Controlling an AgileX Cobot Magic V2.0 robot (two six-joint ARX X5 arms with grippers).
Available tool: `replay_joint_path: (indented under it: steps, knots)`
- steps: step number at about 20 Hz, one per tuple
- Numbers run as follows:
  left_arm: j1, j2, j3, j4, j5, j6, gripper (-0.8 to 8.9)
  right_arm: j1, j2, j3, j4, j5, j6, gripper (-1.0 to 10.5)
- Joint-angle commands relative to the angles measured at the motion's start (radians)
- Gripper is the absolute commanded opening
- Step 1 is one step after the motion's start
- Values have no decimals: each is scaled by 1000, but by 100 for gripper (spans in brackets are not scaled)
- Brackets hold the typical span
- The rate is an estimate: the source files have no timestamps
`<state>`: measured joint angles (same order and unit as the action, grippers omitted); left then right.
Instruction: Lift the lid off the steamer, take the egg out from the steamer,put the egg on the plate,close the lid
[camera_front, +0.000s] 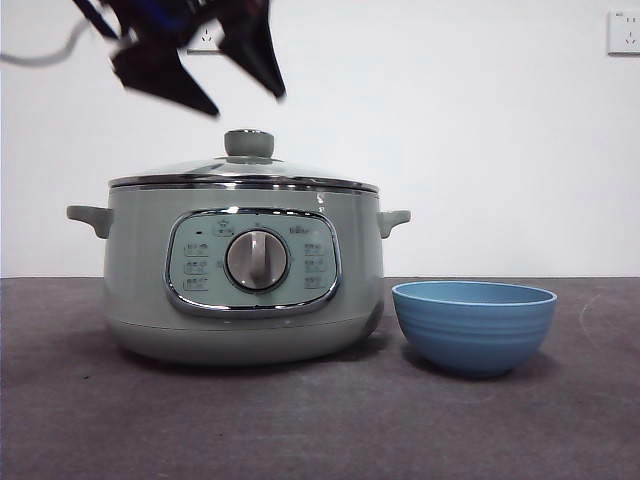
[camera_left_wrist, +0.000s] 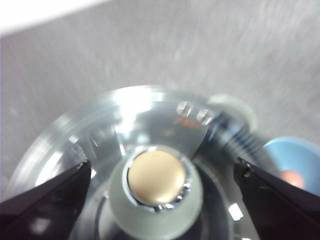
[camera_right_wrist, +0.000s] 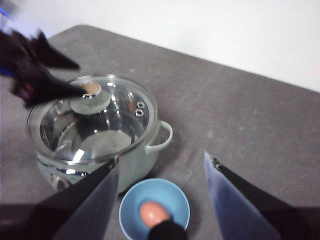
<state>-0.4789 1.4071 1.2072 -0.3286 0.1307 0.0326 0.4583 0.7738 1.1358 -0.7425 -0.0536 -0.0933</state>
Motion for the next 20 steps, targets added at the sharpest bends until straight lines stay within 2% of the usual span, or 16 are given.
replay_joint_path:
  steps: [1, 5, 8, 12, 15, 16, 18, 20]
  knots:
    - [-3, -74, -7, -59, 2, -8, 485, 1, -2, -1, -29, -32, 10, 288]
    - [-4, -201, -7, -204, 19, -41, 467, 1, -2, -1, -116, -134, 11, 287]
    - [-4, -303, -7, -333, 98, -92, 467, 1, 1, -1, -192, -212, 11, 285]
    - [-4, -443, -7, -507, 224, -111, 444, 1, 7, -1, -293, -320, 15, 284]
    - [-4, -536, -7, -626, 244, -111, 137, 1, 10, -1, -364, -340, 15, 277]
    - [-4, -557, -7, -659, 244, -110, 22, 1, 10, -1, -385, -341, 14, 232]
    - [-4, -590, -7, -703, 242, -108, -8, 1, 12, -1, -415, -340, 12, -22]
    - [-4, -604, -7, -716, 241, -108, -8, 1, 11, -1, -421, -340, 10, -9]
